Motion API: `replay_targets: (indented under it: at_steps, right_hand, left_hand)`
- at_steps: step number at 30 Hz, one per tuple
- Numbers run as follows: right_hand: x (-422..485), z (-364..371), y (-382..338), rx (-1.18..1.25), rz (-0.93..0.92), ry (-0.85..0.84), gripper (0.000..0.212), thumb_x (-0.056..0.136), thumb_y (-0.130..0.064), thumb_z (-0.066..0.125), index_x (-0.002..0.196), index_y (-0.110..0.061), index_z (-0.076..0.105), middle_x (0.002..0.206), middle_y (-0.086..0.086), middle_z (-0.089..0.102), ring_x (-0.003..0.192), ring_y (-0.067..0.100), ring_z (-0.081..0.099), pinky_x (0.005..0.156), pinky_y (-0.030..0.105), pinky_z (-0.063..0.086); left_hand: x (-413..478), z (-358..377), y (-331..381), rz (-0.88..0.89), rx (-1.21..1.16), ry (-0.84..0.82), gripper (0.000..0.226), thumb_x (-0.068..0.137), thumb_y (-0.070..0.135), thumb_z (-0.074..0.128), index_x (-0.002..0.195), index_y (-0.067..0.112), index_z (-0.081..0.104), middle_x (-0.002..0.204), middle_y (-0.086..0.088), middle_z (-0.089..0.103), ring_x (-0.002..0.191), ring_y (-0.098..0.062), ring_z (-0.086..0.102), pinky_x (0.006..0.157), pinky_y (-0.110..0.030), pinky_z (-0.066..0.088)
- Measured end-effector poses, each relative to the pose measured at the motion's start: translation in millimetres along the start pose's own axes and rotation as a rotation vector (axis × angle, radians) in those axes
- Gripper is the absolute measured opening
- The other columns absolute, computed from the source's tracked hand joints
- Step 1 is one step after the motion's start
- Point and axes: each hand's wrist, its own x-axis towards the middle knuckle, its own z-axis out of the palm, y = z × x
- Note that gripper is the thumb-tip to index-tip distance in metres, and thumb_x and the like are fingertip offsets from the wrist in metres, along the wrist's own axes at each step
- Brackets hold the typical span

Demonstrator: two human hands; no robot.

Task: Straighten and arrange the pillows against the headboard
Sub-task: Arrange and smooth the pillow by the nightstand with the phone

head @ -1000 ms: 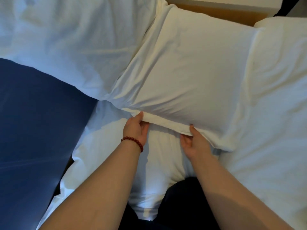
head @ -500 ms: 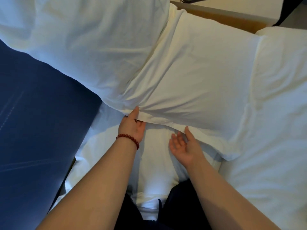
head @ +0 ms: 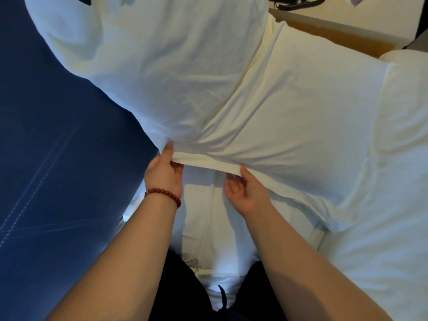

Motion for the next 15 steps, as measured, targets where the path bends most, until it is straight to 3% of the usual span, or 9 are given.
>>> replay_targets:
  at_steps: [3, 5, 8, 10, 12, 15]
  right_hand:
    - [-8.8, 5.7, -1.9, 0.203, -0.127, 0.008, 0.021, 0.096, -0.005, 0.058, 0.117, -0.004, 0.063, 0.098, 0.012, 0.072, 0.092, 0.023, 0.069, 0.073, 0.037, 0.061]
    - [-18.4, 6.5, 3.7, 0.262, -0.092, -0.004, 0.017, 0.098, -0.008, 0.056, 0.112, -0.002, 0.063, 0.093, 0.015, 0.073, 0.094, 0.025, 0.068, 0.072, 0.040, 0.061]
    - [-27.9, 25.8, 19.4, 0.138, 0.038, -0.031, 0.021, 0.094, -0.019, 0.064, 0.109, -0.004, 0.064, 0.096, 0.013, 0.075, 0.100, 0.024, 0.068, 0.074, 0.038, 0.061]
    - [-29.4, 49.1, 28.9, -0.007, 0.104, -0.050, 0.022, 0.091, -0.023, 0.069, 0.107, -0.007, 0.065, 0.104, 0.008, 0.071, 0.107, 0.023, 0.065, 0.082, 0.037, 0.059]
    - [-31.2, 68.5, 36.2, -0.064, 0.113, -0.065, 0.012, 0.092, -0.016, 0.067, 0.099, -0.006, 0.065, 0.096, 0.009, 0.071, 0.098, 0.024, 0.067, 0.078, 0.037, 0.059]
    - [-32.6, 76.8, 37.5, -0.038, -0.001, 0.012, 0.003, 0.095, -0.009, 0.062, 0.094, -0.006, 0.063, 0.070, 0.007, 0.073, 0.079, 0.020, 0.068, 0.062, 0.032, 0.061]
  left_hand:
    - [-4.1, -11.5, 12.2, -0.041, -0.158, -0.048, 0.022, 0.091, 0.018, 0.068, 0.111, 0.009, 0.068, 0.101, -0.004, 0.075, 0.100, -0.017, 0.070, 0.088, -0.029, 0.055]
    - [-4.5, -13.7, 21.5, -0.064, -0.203, -0.102, 0.028, 0.092, 0.016, 0.066, 0.119, 0.008, 0.064, 0.109, -0.007, 0.072, 0.106, -0.019, 0.068, 0.093, -0.032, 0.054]
    - [-2.9, -10.0, 40.4, -0.031, -0.159, -0.179, 0.035, 0.094, 0.007, 0.061, 0.128, 0.006, 0.057, 0.122, -0.012, 0.067, 0.112, -0.023, 0.065, 0.097, -0.035, 0.052]
    - [-2.8, -2.2, 54.5, 0.055, -0.041, -0.234, 0.028, 0.094, 0.006, 0.059, 0.122, 0.006, 0.060, 0.115, -0.010, 0.070, 0.106, -0.021, 0.068, 0.093, -0.033, 0.054]
    - [-3.1, 2.7, 66.3, 0.112, 0.047, -0.210, 0.017, 0.094, 0.011, 0.061, 0.110, 0.006, 0.065, 0.104, -0.008, 0.074, 0.099, -0.020, 0.070, 0.088, -0.031, 0.055]
    - [-2.5, -0.3, 77.5, 0.031, -0.105, -0.120, 0.022, 0.090, 0.014, 0.068, 0.110, 0.005, 0.067, 0.110, -0.011, 0.073, 0.105, -0.023, 0.068, 0.090, -0.034, 0.056]
